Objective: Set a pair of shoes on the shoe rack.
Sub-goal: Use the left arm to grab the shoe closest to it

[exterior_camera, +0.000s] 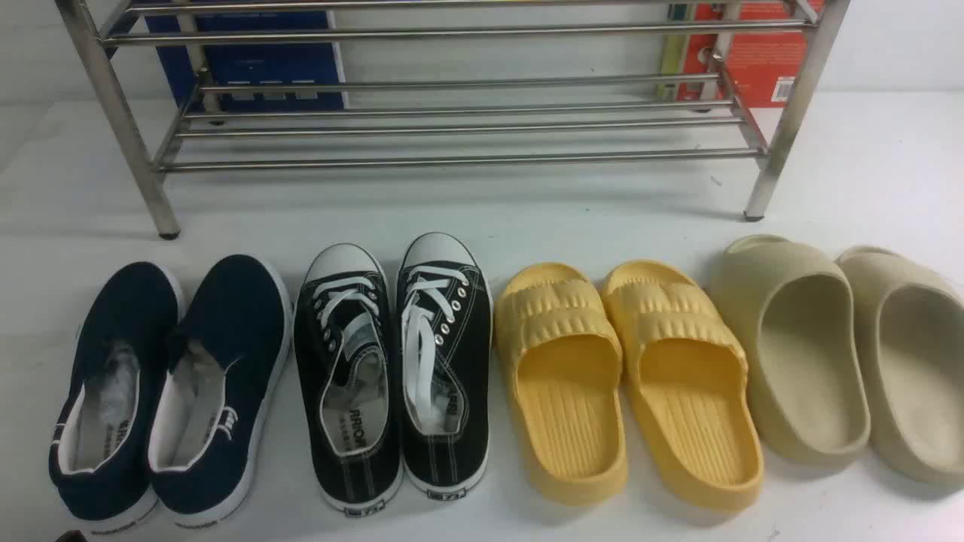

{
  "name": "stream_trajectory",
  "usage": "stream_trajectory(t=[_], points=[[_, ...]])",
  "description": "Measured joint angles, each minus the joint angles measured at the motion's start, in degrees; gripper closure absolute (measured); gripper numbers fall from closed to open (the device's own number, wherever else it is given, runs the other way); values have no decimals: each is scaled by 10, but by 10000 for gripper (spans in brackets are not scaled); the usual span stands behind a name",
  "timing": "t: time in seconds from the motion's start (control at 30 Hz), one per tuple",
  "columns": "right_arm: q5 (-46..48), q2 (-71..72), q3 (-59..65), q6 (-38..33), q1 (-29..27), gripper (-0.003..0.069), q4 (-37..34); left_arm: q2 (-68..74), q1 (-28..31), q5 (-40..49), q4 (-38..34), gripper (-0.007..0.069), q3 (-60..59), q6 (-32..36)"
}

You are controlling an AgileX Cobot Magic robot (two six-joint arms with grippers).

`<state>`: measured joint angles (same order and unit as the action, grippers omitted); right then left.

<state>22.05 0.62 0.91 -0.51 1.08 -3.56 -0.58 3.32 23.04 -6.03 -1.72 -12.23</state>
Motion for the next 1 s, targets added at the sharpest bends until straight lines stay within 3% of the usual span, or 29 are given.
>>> stream_trajectory(t=[0.87, 0.97, 1.0], points=[[0, 0, 0, 0, 0, 419, 0, 0, 0, -3, 0, 386, 0, 0], [0, 0, 0, 0, 0, 419, 0, 0, 0, -32, -35, 386, 0, -14], [0, 0, 0, 0, 0, 419, 0, 0, 0, -59, -88, 386, 0, -38]])
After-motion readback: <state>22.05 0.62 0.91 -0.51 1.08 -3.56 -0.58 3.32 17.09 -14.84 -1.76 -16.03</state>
